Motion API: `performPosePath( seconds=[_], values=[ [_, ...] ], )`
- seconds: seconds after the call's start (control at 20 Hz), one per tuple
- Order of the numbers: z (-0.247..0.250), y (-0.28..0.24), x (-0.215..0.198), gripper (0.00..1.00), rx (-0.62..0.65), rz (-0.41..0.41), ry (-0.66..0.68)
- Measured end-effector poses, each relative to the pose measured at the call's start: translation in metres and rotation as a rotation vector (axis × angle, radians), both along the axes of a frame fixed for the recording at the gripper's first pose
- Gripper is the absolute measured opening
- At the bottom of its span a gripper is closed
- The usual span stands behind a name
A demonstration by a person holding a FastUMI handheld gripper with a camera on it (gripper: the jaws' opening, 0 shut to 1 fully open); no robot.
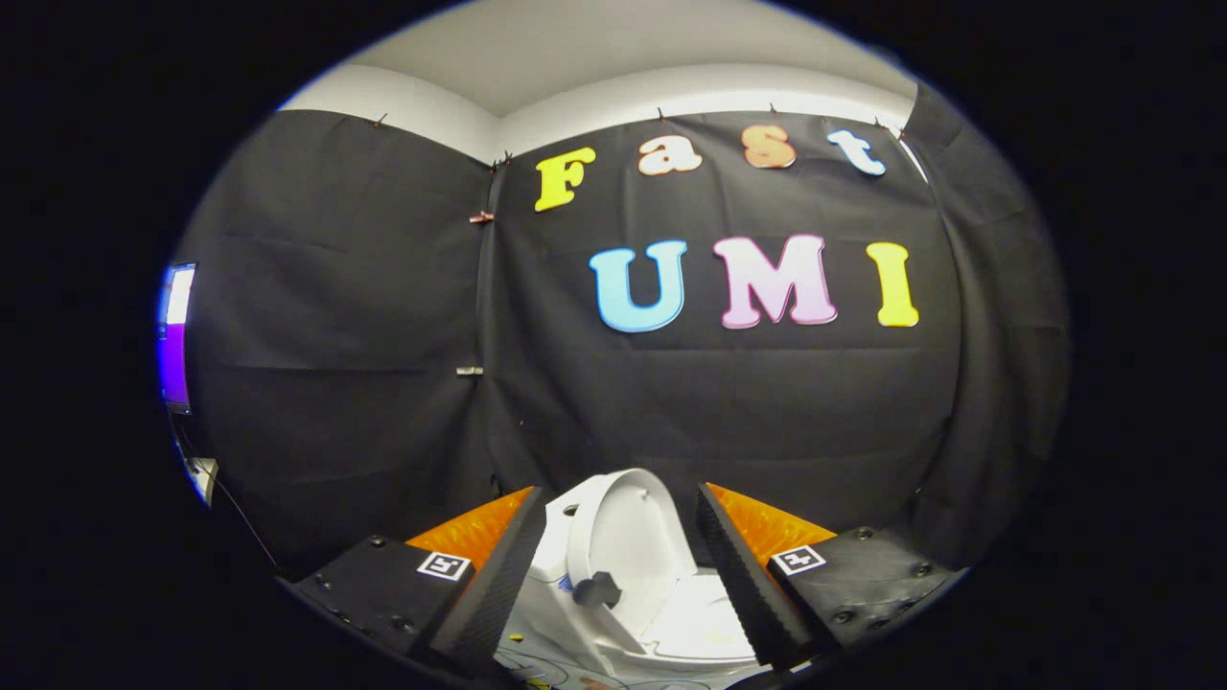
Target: Open the toilet lid.
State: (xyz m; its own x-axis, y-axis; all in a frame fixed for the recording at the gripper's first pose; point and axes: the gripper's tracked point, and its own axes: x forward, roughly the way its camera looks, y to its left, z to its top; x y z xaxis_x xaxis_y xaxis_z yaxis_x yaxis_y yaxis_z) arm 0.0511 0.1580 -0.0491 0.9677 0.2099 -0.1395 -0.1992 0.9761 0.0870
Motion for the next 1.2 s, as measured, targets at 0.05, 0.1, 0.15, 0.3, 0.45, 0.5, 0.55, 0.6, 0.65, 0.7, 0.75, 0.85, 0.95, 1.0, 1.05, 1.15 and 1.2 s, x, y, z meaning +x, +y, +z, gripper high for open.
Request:
performPosePath(
  seconds=[0.05,0.1,0.15,0.3,0.45,0.5,0.55,0.6,0.65,0.7,0.75,0.85,0.95,1.0,1.05,1.15,1.2],
  values=[
    [0.009,-0.009,-0.005,0.98,-0.008,-0.021,-0.018],
    [0.015,-0.020,-0.010,0.98,-0.015,-0.038,-0.035],
    [0.023,-0.030,-0.015,0.98,-0.021,-0.056,-0.052],
    [0.041,-0.062,-0.032,0.98,-0.040,-0.113,-0.100],
    [0.053,-0.090,-0.044,0.98,-0.041,-0.167,-0.129],
    [0.057,-0.099,-0.048,0.98,-0.042,-0.185,-0.136],
    [0.059,-0.109,-0.053,0.98,-0.048,-0.205,-0.140],
    [0.059,-0.117,-0.054,0.98,-0.052,-0.223,-0.140],
    [0.059,-0.123,-0.056,0.97,-0.054,-0.234,-0.138],
    [0.058,-0.126,-0.058,0.97,-0.057,-0.242,-0.136],
    [0.057,-0.131,-0.060,0.97,-0.059,-0.252,-0.133],
    [0.058,-0.135,-0.062,0.97,-0.058,-0.260,-0.131],
    [0.057,-0.136,-0.063,0.98,-0.061,-0.262,-0.130],
    [0.057,-0.137,-0.063,0.97,-0.064,-0.262,-0.129],
    [0.057,-0.137,-0.064,0.97,-0.068,-0.262,-0.129],
    [0.056,-0.136,-0.064,0.98,-0.072,-0.260,-0.126],
    [0.057,-0.135,-0.063,0.98,-0.071,-0.258,-0.126]
  ],
)
